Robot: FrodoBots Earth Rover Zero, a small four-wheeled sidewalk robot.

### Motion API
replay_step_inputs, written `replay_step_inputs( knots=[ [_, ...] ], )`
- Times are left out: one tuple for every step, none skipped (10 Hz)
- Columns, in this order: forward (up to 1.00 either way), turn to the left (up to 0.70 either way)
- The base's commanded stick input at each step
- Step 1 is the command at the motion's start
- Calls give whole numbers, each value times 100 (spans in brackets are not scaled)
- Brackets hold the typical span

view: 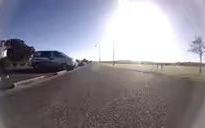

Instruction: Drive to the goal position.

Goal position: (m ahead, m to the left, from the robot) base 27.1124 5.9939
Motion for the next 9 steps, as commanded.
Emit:
replay_step_inputs(
  knots=[
    [70,0],
    [70,0],
    [70,0],
    [70,0],
    [70,0],
    [70,0],
    [70,0],
    [70,0],
    [70,0]
  ],
)
